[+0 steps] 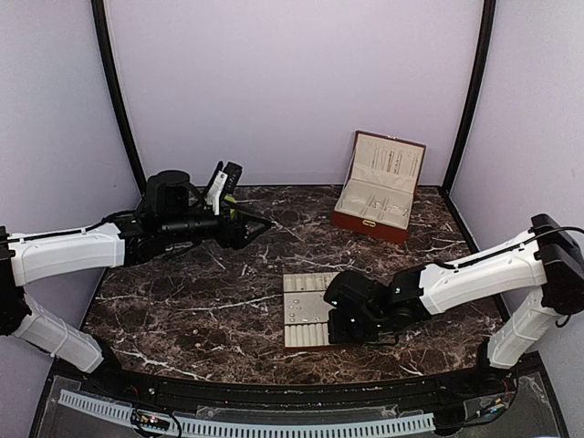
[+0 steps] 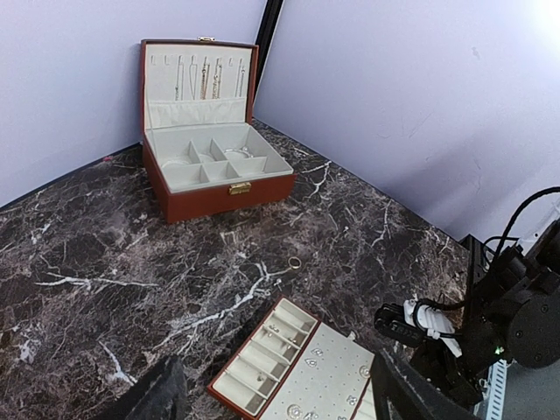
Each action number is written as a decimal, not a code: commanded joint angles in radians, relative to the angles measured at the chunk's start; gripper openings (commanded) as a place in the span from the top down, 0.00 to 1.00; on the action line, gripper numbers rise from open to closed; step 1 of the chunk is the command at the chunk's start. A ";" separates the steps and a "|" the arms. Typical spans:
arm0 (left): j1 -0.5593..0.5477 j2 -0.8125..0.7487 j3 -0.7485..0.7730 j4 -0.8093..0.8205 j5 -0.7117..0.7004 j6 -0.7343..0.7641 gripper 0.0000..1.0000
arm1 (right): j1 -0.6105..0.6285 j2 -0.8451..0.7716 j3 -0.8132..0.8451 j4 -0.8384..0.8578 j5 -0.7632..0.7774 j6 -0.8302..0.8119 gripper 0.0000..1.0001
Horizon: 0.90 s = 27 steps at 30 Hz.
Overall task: Organize the mixed jewelry
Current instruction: Insert the ring into the ring tray.
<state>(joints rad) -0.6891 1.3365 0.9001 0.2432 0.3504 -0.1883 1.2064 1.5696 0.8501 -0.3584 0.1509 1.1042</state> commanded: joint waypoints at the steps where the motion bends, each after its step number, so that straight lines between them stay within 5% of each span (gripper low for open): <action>1: 0.000 -0.022 -0.013 -0.002 -0.004 -0.008 0.25 | 0.035 0.031 0.040 -0.047 0.012 -0.008 1.00; 16: 0.000 -0.027 -0.015 -0.001 -0.006 -0.008 0.25 | 0.051 0.063 0.079 -0.097 0.022 -0.017 0.99; 27: 0.000 -0.033 -0.021 0.001 -0.019 -0.007 0.25 | 0.049 -0.035 0.077 -0.097 0.027 -0.078 0.62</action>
<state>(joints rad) -0.6891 1.3369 0.8997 0.2363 0.3420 -0.1917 1.2453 1.5970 0.9184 -0.4324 0.1608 1.0595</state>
